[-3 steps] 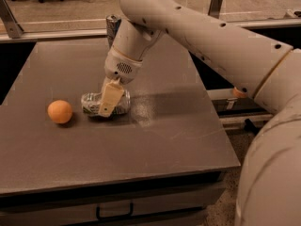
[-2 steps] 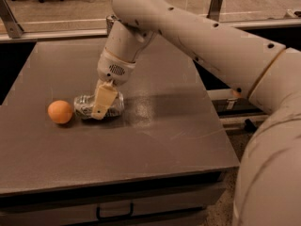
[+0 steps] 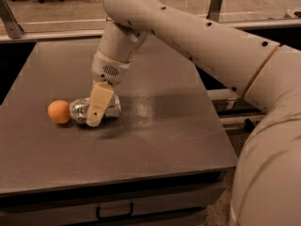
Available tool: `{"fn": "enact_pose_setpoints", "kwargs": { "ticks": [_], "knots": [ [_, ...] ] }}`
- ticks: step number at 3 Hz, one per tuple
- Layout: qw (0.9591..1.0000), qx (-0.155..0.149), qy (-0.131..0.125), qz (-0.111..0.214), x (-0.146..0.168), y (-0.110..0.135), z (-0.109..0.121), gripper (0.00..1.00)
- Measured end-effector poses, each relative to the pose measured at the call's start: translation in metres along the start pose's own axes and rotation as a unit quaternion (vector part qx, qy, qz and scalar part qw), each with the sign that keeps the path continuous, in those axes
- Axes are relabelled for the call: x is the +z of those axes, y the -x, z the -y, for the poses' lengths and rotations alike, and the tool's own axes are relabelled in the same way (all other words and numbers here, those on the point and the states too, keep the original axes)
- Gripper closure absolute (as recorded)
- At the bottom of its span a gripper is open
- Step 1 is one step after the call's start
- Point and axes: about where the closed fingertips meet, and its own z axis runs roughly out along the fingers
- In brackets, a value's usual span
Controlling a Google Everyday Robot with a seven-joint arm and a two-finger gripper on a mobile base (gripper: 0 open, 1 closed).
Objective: Move 7up can near orange
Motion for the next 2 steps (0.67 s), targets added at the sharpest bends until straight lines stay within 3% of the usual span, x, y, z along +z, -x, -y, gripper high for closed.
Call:
{"fn": "enact_pose_setpoints", "kwargs": {
  "ticks": [1,2],
  "knots": [
    [0.9999,0.005,-0.010,-0.005,-0.006,-0.003,0.000,0.00],
    [0.9990,0.006,-0.042,0.010,-0.034,-0.017,0.002,0.00]
  ]
}}
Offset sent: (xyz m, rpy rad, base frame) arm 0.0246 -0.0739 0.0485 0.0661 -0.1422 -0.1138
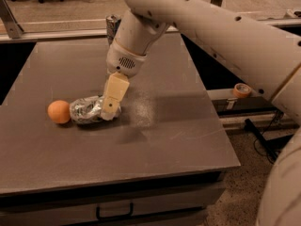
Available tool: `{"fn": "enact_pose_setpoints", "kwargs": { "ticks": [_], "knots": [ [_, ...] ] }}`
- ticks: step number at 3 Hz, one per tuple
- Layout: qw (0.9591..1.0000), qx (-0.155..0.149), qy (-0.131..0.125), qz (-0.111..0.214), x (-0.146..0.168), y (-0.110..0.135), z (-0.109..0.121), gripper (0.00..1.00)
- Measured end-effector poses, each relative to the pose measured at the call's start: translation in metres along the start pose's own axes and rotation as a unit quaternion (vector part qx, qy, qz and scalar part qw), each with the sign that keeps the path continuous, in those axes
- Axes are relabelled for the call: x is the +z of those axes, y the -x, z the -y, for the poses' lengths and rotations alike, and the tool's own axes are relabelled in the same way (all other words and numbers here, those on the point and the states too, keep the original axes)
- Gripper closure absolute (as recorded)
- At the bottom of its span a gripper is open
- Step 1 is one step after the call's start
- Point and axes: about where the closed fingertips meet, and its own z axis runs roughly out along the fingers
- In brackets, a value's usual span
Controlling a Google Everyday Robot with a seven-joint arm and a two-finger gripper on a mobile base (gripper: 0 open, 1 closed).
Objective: Move 7up can near orange
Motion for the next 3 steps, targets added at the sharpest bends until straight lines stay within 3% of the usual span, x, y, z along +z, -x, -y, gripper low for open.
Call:
{"fn": "enact_pose_setpoints", "kwargs": {
  "ticks": [1,2,3],
  "knots": [
    [0.9979,0.014,-0.058,0.024,-0.053,-0.029,0.004,0.00],
    [0.9886,0.017,-0.128,0.077,-0.108,-0.050,0.004,0.00],
    [0.9874,0.023,-0.135,0.078,-0.112,-0.057,0.005,0.00]
  ]
}}
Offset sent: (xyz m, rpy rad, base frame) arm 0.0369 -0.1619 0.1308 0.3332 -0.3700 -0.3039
